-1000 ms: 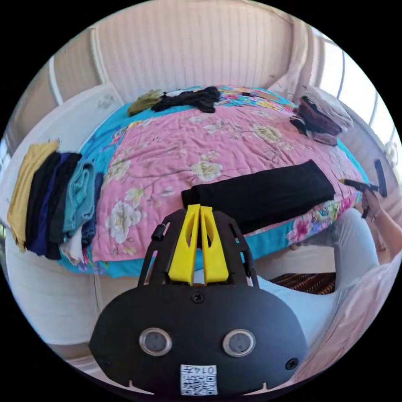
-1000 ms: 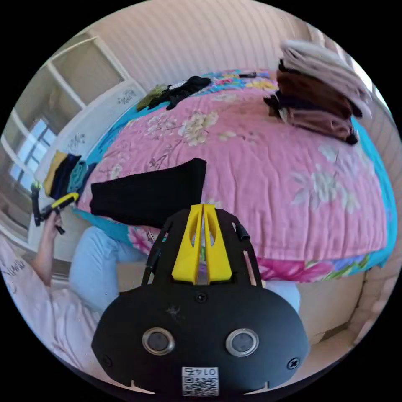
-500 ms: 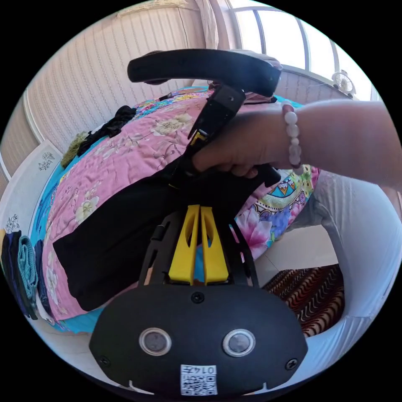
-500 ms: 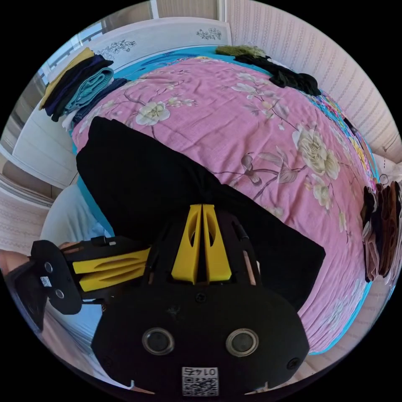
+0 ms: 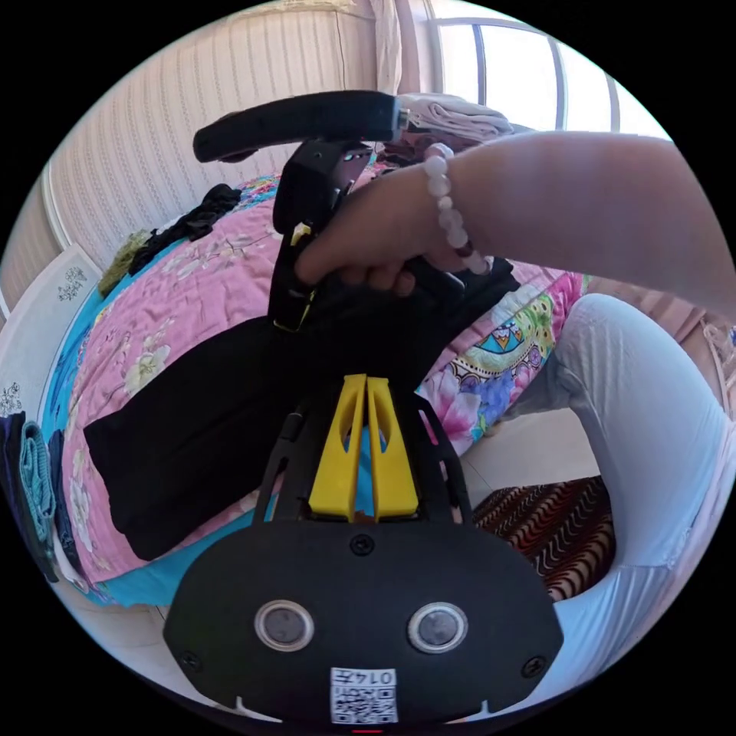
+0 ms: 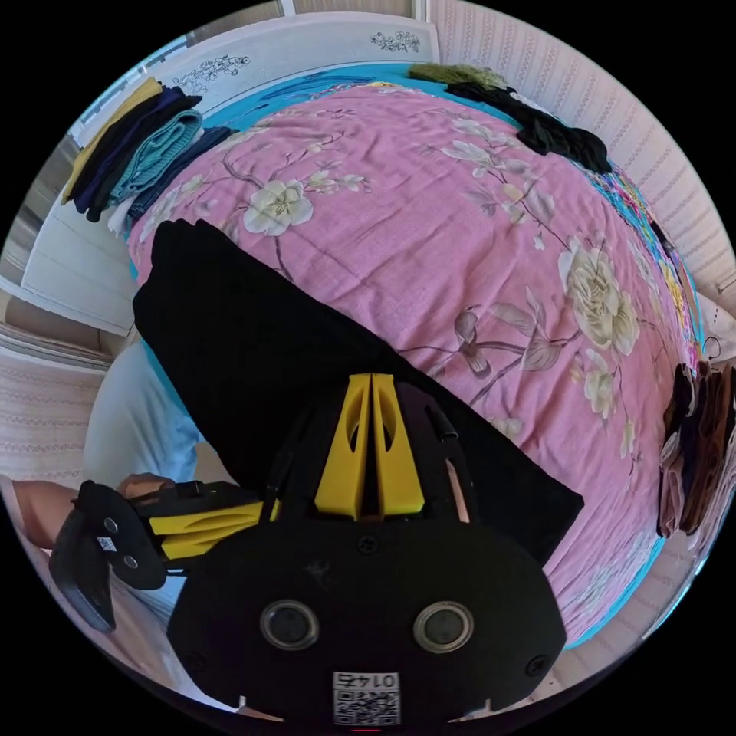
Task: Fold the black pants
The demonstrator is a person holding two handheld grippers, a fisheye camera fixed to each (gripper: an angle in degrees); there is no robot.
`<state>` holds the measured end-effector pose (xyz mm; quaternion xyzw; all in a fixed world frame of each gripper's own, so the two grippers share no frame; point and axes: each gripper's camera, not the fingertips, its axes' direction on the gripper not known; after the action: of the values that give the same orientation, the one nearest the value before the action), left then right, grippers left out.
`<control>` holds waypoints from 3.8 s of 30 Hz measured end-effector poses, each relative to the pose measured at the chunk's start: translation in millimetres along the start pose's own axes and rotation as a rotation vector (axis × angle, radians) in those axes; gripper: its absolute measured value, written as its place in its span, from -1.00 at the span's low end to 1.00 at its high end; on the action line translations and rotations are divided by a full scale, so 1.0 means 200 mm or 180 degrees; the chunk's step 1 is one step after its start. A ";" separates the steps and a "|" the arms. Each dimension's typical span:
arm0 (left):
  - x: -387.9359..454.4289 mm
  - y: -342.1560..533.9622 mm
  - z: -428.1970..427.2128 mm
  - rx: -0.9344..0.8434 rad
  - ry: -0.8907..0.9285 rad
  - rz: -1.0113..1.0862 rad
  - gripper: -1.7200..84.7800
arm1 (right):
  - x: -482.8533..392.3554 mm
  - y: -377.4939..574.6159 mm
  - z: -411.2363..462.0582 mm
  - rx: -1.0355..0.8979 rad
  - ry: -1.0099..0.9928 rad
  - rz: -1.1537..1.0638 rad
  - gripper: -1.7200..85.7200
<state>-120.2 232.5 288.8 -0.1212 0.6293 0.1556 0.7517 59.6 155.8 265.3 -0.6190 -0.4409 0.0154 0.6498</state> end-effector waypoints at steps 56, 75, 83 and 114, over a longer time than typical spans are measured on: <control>-1.63 -0.22 -1.18 0.0968 0.0187 -0.2285 -0.98 | -0.53 0.60 -0.46 0.1179 -0.2323 -0.0590 -0.88; -1.19 -0.35 -1.03 -0.0009 0.0299 -0.1995 -0.86 | 0.00 0.87 -0.11 0.0968 -0.1143 0.0733 -0.86; -1.10 -0.40 -1.17 0.0025 0.0246 -0.1885 -0.97 | -0.02 0.81 0.12 0.0716 -0.1210 0.0644 -0.90; -0.42 -1.33 -0.90 -0.0718 0.0502 -0.0356 -0.91 | 0.25 0.69 0.63 0.0468 -0.2180 0.0693 -0.95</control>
<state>-194.4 -87.5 336.7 -0.2516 0.6572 0.1732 0.6891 87.6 315.4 161.3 -0.5729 -0.5621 0.3224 0.5018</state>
